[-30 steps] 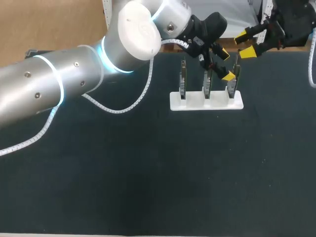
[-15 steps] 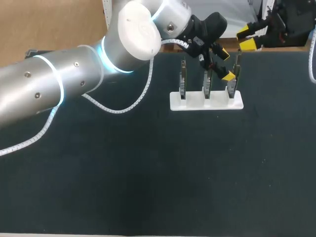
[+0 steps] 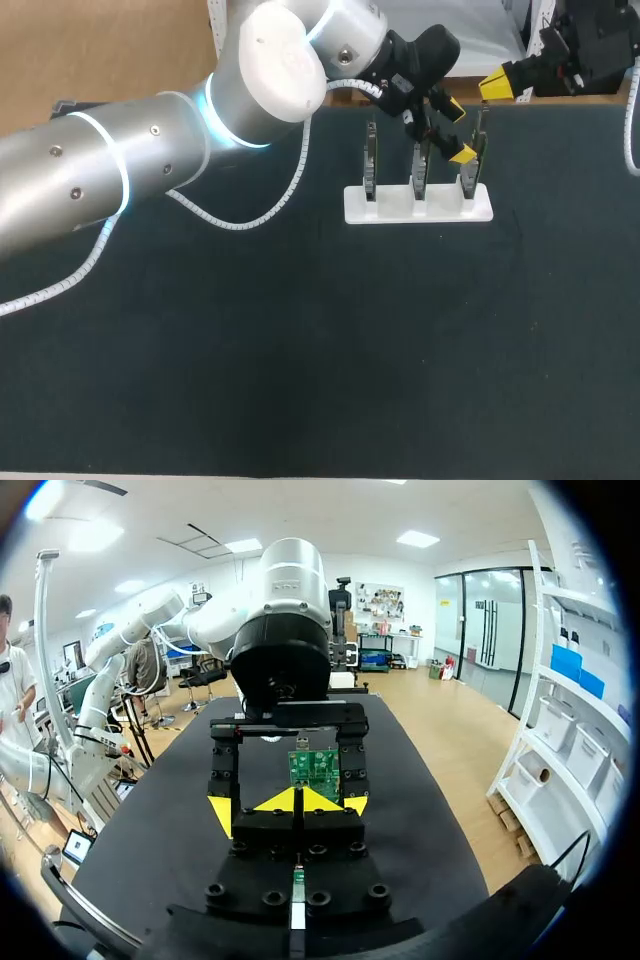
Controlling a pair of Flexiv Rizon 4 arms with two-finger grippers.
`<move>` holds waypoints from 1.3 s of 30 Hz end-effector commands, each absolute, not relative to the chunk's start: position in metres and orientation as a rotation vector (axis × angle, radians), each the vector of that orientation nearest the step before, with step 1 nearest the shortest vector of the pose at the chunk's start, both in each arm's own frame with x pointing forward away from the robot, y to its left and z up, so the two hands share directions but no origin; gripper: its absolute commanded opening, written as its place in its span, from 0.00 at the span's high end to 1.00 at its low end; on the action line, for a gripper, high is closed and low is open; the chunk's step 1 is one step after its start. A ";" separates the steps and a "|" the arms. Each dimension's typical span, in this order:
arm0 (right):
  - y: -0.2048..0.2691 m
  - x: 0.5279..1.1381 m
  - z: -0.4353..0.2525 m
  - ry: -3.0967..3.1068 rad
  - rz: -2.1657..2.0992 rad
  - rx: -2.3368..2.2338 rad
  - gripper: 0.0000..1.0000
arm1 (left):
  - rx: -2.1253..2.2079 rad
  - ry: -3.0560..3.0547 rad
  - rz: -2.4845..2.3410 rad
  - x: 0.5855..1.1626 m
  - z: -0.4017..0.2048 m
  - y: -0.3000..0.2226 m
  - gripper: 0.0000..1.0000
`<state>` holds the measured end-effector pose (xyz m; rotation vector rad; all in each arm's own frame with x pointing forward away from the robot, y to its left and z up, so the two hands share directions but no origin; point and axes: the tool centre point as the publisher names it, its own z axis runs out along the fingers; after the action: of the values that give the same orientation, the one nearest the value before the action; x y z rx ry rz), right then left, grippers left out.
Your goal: Pick up the optical module with the left hand, and insert it into the network port with the right hand.
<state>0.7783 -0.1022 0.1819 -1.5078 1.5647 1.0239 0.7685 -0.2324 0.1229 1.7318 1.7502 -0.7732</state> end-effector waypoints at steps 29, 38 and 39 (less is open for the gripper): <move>-0.106 0.779 0.153 1.628 1.079 -1.482 1.00 | 1.736 1.756 -0.771 0.770 0.124 -0.233 0.00; -0.106 0.776 0.146 1.646 1.087 -1.476 1.00 | 1.736 1.756 -0.771 0.770 0.124 -0.233 0.00; -0.106 0.776 0.145 1.647 1.089 -1.475 1.00 | 1.736 1.756 -0.771 0.770 0.124 -0.233 0.00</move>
<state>0.7752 -0.1060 0.1484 -1.4764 1.6487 1.0845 0.7685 -0.2324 0.1229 1.7319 1.7502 -0.7732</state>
